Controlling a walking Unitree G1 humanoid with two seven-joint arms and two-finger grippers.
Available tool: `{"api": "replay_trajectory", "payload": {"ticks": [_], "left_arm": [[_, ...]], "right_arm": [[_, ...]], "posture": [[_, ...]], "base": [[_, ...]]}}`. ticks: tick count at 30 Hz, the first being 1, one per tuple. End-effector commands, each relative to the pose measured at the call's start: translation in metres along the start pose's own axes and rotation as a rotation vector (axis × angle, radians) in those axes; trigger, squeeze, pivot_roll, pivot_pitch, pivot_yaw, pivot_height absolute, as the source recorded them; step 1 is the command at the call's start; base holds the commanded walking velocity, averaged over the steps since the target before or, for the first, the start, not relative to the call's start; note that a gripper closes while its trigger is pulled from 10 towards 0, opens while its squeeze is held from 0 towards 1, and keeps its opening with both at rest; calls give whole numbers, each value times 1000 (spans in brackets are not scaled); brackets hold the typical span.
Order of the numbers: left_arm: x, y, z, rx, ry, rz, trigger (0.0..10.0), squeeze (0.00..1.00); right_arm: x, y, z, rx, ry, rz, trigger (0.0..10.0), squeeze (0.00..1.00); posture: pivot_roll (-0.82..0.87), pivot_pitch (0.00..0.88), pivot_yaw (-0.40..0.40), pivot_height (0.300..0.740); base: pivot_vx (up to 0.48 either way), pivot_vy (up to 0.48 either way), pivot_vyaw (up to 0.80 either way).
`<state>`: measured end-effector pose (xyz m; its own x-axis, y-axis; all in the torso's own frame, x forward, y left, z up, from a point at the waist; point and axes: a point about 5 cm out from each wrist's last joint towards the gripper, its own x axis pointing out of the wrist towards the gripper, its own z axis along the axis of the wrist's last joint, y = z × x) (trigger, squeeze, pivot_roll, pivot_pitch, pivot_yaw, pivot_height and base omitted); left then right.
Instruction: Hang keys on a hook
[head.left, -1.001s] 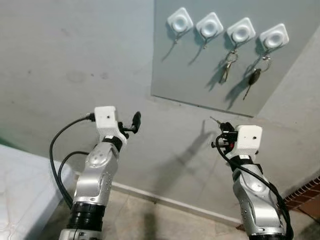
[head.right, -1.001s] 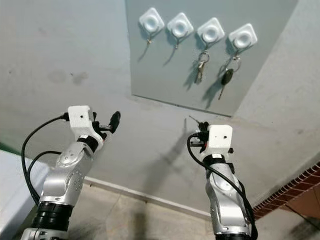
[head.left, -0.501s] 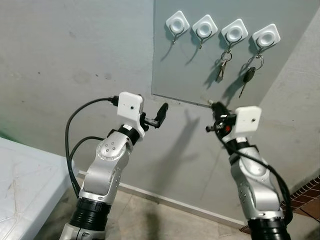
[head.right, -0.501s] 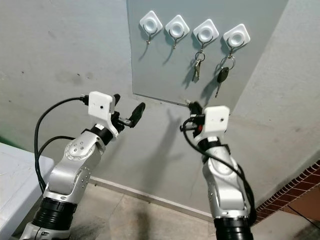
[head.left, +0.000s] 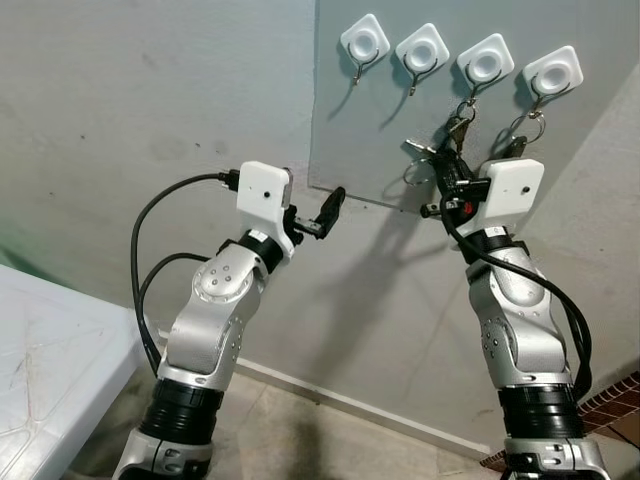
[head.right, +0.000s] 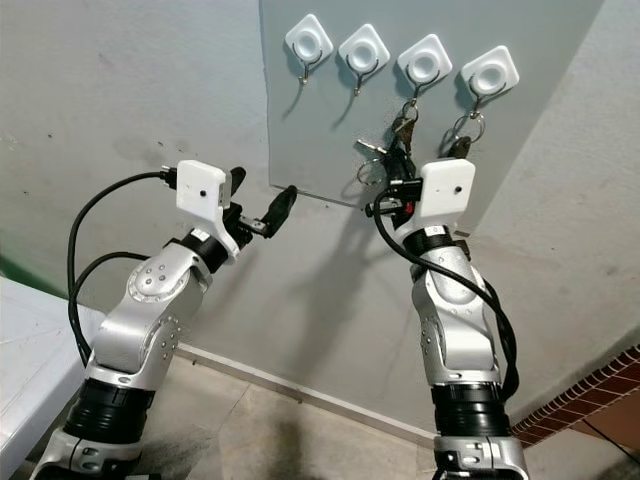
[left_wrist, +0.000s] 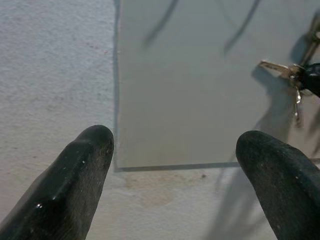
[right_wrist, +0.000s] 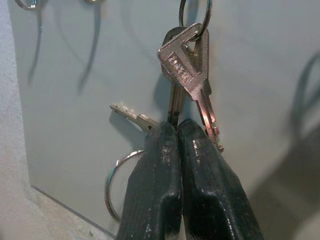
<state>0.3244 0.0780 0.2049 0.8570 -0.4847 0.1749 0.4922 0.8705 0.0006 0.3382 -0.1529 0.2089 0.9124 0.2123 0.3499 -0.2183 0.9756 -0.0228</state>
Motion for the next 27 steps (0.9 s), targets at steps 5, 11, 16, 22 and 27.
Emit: {"api": "replay_trajectory", "payload": {"ticks": [5,11,16,22,27], "left_arm": [[2,-2,6,16,-15,-13,10000,0],[0,-4,5,19,-12,-21,10000,0],[-1,-7,6,23,-16,-49,10000,0],[-3,-8,7,26,-25,-65,10000,0],[-7,-6,6,27,-19,-57,10000,0]], "right_arm": [[7,-1,11,5,-55,34,10000,0],[2,8,6,38,-43,98,10000,0],[-5,16,-3,60,-4,163,10000,0],[-12,18,-12,61,38,201,10000,0],[-25,16,-21,63,72,208,10000,0]], "posture": [[2,53,-22,732],[4,57,-24,732],[5,59,-27,732],[7,59,-28,732],[6,59,-26,732]], "base": [[0,0,0],[0,0,0],[0,0,0],[0,0,0],[0,0,0]]}}
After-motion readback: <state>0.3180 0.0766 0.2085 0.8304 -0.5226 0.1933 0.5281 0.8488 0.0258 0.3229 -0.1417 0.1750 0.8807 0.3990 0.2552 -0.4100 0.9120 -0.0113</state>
